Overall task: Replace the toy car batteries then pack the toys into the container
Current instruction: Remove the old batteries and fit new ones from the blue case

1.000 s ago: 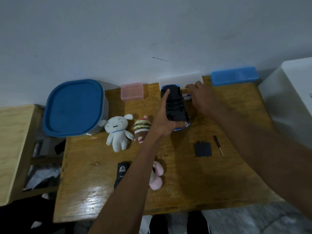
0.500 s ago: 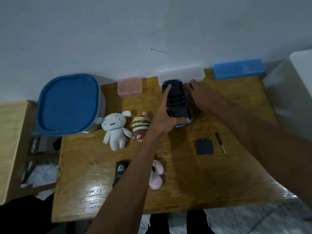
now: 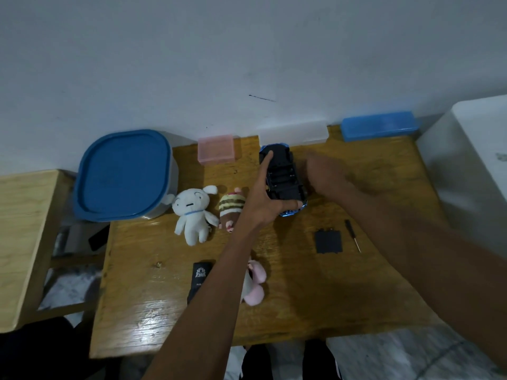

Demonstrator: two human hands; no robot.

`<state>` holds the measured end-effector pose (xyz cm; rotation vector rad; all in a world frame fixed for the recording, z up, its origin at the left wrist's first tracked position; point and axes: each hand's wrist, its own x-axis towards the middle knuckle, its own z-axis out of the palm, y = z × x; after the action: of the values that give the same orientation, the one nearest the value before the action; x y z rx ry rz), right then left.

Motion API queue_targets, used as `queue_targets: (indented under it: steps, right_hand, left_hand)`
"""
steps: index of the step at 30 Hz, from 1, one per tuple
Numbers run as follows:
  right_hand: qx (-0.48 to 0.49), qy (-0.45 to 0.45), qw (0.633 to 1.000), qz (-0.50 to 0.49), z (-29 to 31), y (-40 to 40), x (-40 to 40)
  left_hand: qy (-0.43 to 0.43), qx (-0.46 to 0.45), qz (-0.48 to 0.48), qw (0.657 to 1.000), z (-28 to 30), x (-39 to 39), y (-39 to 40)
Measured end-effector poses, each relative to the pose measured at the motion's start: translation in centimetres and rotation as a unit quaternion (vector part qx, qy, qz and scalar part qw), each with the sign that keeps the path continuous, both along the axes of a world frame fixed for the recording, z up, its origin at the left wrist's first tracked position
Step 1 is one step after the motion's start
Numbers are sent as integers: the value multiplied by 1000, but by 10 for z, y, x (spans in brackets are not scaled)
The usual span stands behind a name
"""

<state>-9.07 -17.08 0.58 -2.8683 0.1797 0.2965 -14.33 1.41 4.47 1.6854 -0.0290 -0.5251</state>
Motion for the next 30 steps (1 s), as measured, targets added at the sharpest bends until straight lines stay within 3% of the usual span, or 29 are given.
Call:
queue_targets:
  steps: [3, 6, 15, 22, 30]
  right_hand:
    - [240, -15, 961, -139, 12, 0, -2]
    - [319, -10, 934, -159, 37, -4, -6]
    - [401, -111, 892, -176, 110, 4, -14]
    - [361, -191, 900, -150, 134, 27, -33]
    - [306, -245, 911, -126, 121, 41, -41]
  left_hand:
    - [3, 11, -2, 1000, 4, -4, 5]
    - [1, 23, -7, 1000, 13, -9, 8]
    - [-37, 44, 4, 998, 55, -17, 7]
    - [-72, 33, 12, 997, 71, -17, 2]
    - [-72, 11, -2, 997, 74, -17, 5]
